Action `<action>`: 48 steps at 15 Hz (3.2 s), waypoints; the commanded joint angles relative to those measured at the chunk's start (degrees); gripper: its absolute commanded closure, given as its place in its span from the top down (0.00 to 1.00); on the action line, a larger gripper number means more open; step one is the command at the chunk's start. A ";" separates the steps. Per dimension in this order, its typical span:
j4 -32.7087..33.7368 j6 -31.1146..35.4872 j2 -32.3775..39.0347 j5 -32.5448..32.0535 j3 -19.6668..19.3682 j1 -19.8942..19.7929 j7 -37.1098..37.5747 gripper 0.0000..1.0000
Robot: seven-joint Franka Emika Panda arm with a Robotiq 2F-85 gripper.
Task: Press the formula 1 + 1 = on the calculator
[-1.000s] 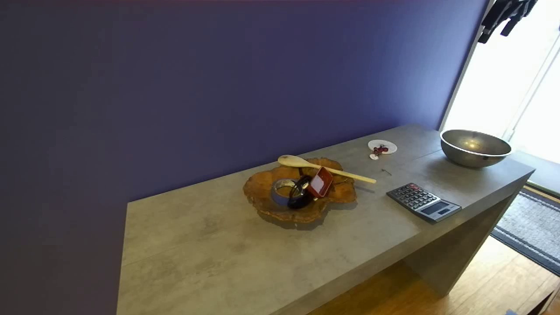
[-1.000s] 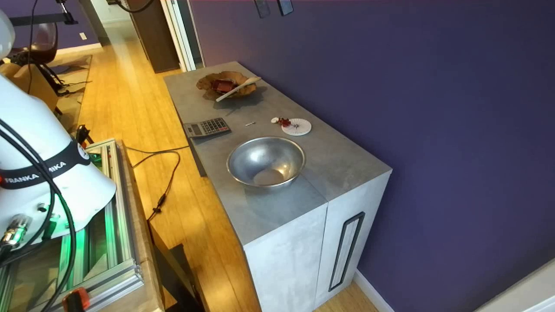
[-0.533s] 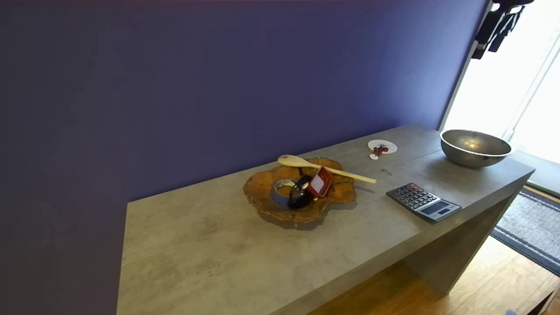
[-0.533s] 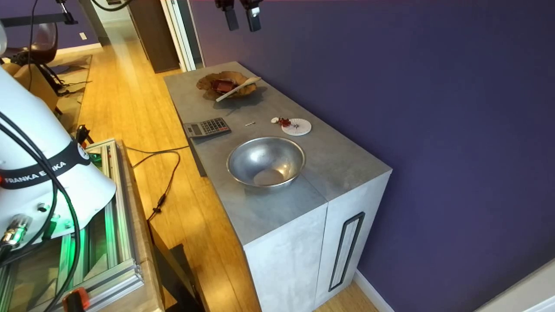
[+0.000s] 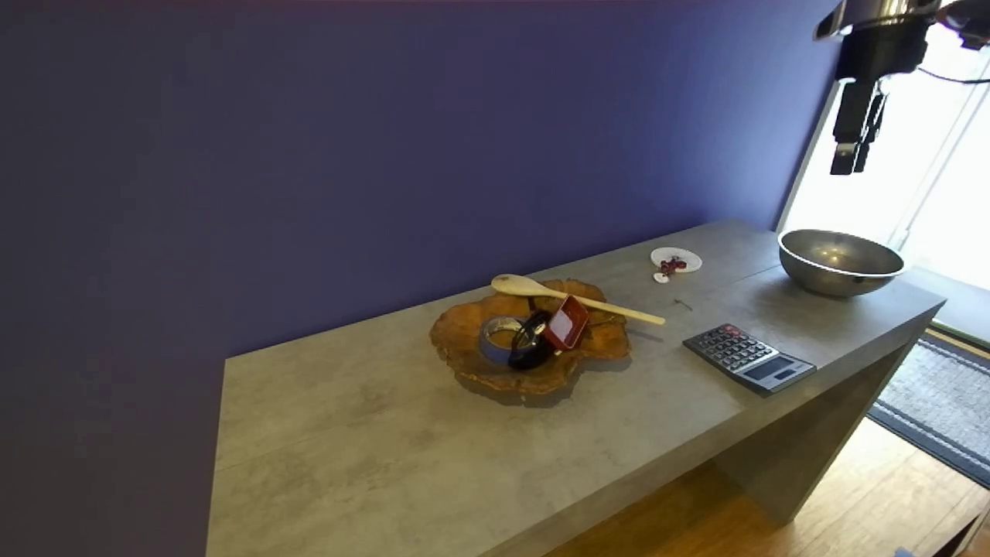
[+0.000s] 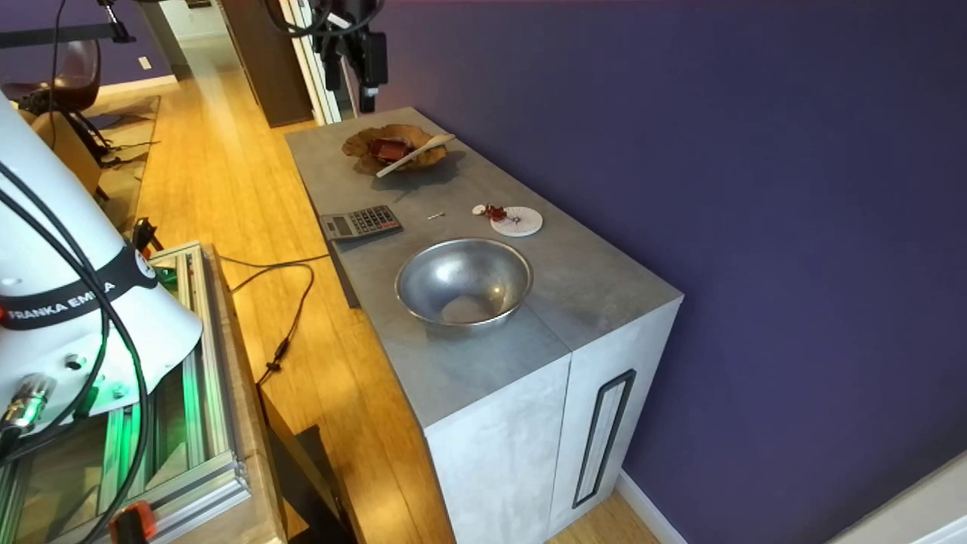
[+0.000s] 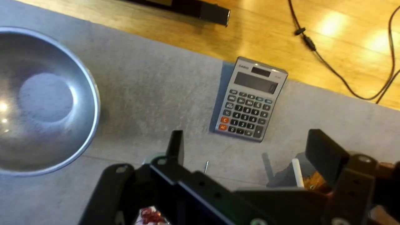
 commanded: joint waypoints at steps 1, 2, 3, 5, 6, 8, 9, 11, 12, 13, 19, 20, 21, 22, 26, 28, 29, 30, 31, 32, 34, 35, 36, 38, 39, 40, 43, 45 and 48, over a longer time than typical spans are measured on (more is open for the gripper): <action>2.53 0.06 9.68 4.46 1.83 0.49 -0.82 1.00; 3.19 0.15 12.22 5.11 2.45 0.49 -0.77 1.00; 4.18 0.16 14.75 5.31 3.19 0.33 -0.09 1.00; 6.61 0.85 20.32 5.72 4.54 0.20 0.56 1.00; 7.74 2.46 22.51 4.54 5.40 0.28 1.16 1.00; 5.04 2.32 19.43 3.82 5.61 -0.65 0.40 1.00; 6.02 2.65 21.23 3.79 5.98 -0.65 0.50 1.00; 7.23 2.69 22.93 3.75 6.18 -0.69 0.56 1.00; 7.41 2.69 23.03 3.75 6.19 -0.70 0.56 1.00; 7.63 3.20 23.94 3.72 6.74 -0.30 -0.51 1.00; 5.24 13.32 26.14 4.27 10.43 1.43 0.72 0.66; 5.07 15.02 26.89 4.32 10.93 1.53 1.09 0.59; 4.70 17.13 27.65 4.08 11.29 1.60 1.55 0.52; 4.38 19.25 28.34 4.14 11.64 1.61 1.74 0.44; 4.07 24.87 31.47 2.78 11.77 1.56 4.47 0.16; 4.67 26.36 32.98 2.77 11.82 1.51 5.45 0.03; 4.94 26.94 33.71 2.46 11.74 1.59 6.10 0.00; 5.30 27.21 34.47 2.11 11.58 1.63 6.79 0.00; 5.47 27.51 34.99 1.86 11.44 1.63 7.37 0.00; 5.61 27.81 35.43 1.54 11.27 1.71 8.15 0.00; 6.09 28.01 36.37 0.30 10.73 2.00 9.65 0.00; 6.42 27.92 36.73 -0.35 10.56 2.15 10.29 0.00; 6.84 27.74 37.17 -1.06 10.39 2.30 11.02 0.00; 7.62 27.85 38.06 -1.72 10.44 2.29 11.80 0.00; 7.97 28.01 38.47 -1.86 10.48 2.31 12.21 0.00; 8.34 27.93 38.91 -2.25 10.35 2.49 12.87 0.00; 9.10 27.02 40.00 -4.64 9.32 3.28 15.29 0.00; 9.19 27.07 40.37 -5.76 8.97 3.50 16.64 0.00; 9.83 26.96 41.25 -6.61 8.58 4.02 17.91 0.00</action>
